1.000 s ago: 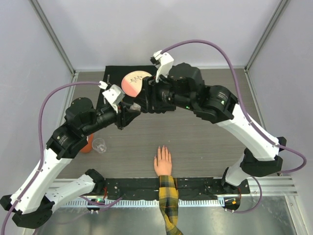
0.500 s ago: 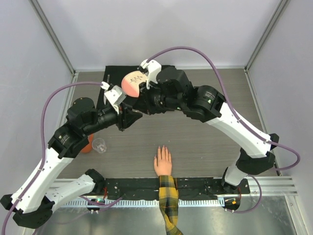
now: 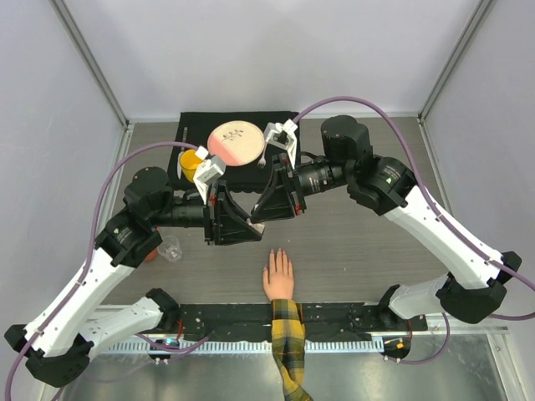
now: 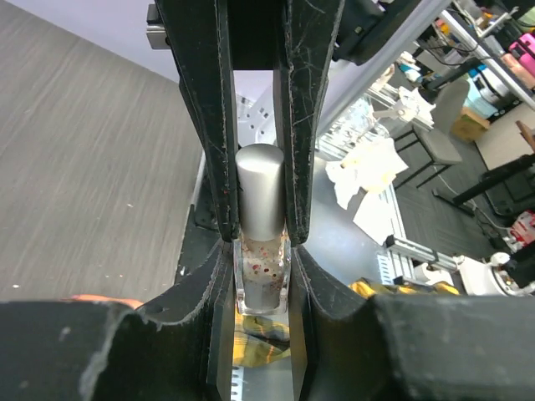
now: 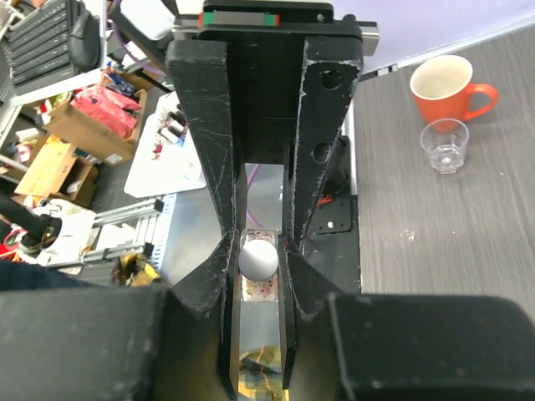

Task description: Paint the nails

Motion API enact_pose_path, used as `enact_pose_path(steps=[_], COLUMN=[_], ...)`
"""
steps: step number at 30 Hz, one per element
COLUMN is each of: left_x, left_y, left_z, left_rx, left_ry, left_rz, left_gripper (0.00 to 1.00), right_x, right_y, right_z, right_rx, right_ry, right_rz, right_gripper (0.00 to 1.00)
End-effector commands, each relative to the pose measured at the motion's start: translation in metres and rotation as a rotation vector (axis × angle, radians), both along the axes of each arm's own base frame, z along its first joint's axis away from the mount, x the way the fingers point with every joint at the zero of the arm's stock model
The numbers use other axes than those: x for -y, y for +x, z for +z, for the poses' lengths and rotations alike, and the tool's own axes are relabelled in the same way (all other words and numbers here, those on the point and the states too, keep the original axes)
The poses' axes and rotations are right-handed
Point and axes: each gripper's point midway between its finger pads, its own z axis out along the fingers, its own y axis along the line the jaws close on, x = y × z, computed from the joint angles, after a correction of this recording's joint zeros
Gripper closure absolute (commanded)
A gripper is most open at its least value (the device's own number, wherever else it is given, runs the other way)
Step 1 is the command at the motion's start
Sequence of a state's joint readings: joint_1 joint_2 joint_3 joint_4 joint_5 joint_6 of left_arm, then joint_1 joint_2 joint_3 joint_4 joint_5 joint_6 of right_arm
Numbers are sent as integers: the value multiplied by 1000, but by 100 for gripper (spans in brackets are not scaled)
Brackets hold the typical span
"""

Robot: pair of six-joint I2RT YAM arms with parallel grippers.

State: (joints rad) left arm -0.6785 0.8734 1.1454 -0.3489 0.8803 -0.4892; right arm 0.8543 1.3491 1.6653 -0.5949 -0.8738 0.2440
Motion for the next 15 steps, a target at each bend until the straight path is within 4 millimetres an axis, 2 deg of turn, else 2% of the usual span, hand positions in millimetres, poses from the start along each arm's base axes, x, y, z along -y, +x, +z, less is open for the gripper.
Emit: enact_pose_path(steps=[1,2,3,5,6,7,9,10,11,15], left_x=[-4,-4,-6,-10,-12,-15,-20,-23,-30,-52], left_y=[-7,0,4,19,23,29,41,48,61,96], left_z=[46,48,48,40,38,32,29,26,22,10], left_rx=[172,194,207,248,271,291,329,363,367,411], left_ry=[-139,-137,-128,-77,-60,-22,14,39,77,188], left_rz=[-20,23,53,139,161,190,265,297,378,578], left_gripper=[100,100,100,100,100,100,100,100,100,100], right_x=[4,4,4,5,6,7,13,14,17,20], right_y=[-6,-2,3,18,25,41,54,67,68,78], right_z=[-3,-2,2,2,9,5,15,14,27,43], right_rx=[-39,-36,-38,-34,-25,-40,-44,-38,-23,-4], right_ry=[-19,-23,-24,-44,-39,-72,-83,-98,-75,-50], right_rz=[6,-25,-60,-164,-217,-316,-420,-496,-515,-574], right_gripper=[98,92,68,50,43,38,34,32,30,24])
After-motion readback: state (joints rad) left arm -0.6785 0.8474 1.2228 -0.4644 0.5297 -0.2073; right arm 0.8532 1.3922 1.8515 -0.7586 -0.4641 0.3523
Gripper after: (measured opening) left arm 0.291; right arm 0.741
